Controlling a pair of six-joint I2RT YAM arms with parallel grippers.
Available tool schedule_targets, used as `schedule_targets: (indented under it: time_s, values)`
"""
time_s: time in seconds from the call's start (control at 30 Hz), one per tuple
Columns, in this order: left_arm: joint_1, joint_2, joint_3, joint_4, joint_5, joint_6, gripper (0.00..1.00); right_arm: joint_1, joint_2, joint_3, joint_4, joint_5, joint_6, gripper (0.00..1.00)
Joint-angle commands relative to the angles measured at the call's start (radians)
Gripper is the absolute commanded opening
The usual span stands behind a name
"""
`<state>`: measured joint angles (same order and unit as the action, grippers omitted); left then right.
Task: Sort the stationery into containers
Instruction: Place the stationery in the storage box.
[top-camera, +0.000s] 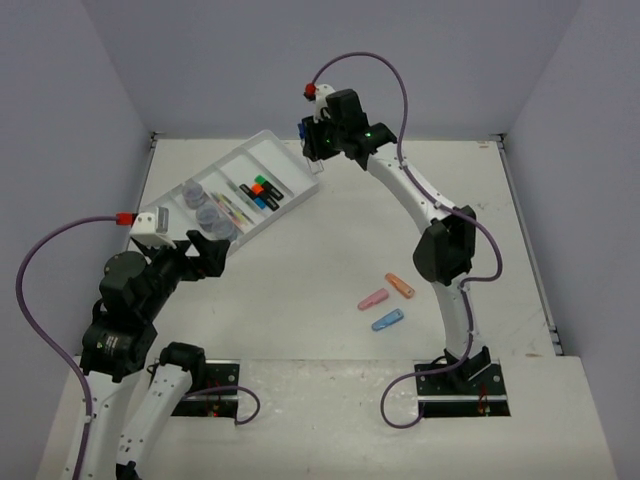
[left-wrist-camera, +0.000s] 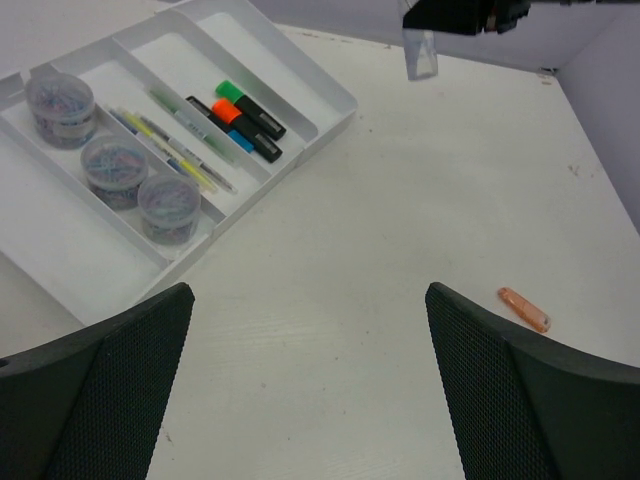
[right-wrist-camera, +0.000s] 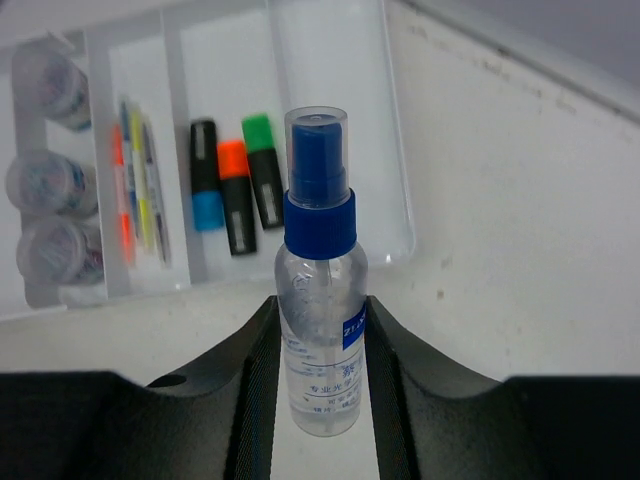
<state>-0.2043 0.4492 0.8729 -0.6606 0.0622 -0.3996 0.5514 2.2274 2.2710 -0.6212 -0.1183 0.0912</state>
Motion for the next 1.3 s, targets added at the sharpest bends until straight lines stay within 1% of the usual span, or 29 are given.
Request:
schedule_targets:
  time_s: [0.0,0.07,0.13,0.3,0.37,0.47,0.63,0.77,0.87,1.03,1.17,1.23,1.27]
  values:
    - [-0.001,-0.006,-0.022,0.035,-0.006,0.015,1.00,-0.002,0.134,0.129,0.089,-0.041,-0.076,0.00]
    - [-0.002,-0.015,-0.036,0.042,0.002,0.013,1.00,-0.001,0.134,0.090,0.165,-0.058,-0.100,0.00]
    - [-0.001,-0.029,-0.043,0.046,0.010,0.012,1.00,0.000,0.141,0.086,0.236,-0.082,-0.119,0.00]
    - [-0.004,-0.046,-0.050,0.052,0.035,0.011,1.00,0.006,0.230,0.202,0.265,-0.081,-0.154,0.00]
    - [-0.005,-0.044,-0.050,0.051,0.051,0.013,1.00,0.012,0.252,0.204,0.297,-0.065,-0.195,0.00]
    - [-0.012,-0.047,-0.040,0.047,0.047,0.012,1.00,0.023,0.257,0.144,0.366,-0.027,-0.285,0.00]
    - [-0.019,-0.027,-0.040,0.056,0.075,0.000,1.00,0.056,0.323,0.170,0.398,0.027,-0.397,0.00]
    - [-0.030,-0.010,-0.036,0.066,0.072,0.002,1.00,0.079,0.359,0.188,0.407,0.078,-0.449,0.00]
    - [-0.047,0.003,-0.027,0.071,0.067,0.005,1.00,0.082,0.365,0.190,0.410,0.094,-0.458,0.06]
    - [-0.065,0.018,-0.011,0.079,0.049,0.011,1.00,0.082,0.378,0.198,0.393,0.119,-0.488,0.18]
    - [-0.083,0.026,0.008,0.076,0.002,0.024,1.00,0.084,0.372,0.184,0.396,0.156,-0.485,0.42]
    - [-0.097,0.031,0.008,0.080,-0.025,0.026,1.00,0.084,0.371,0.180,0.396,0.169,-0.484,0.59]
    - [-0.102,0.034,0.004,0.083,-0.032,0.027,1.00,0.084,0.370,0.179,0.393,0.174,-0.483,0.65]
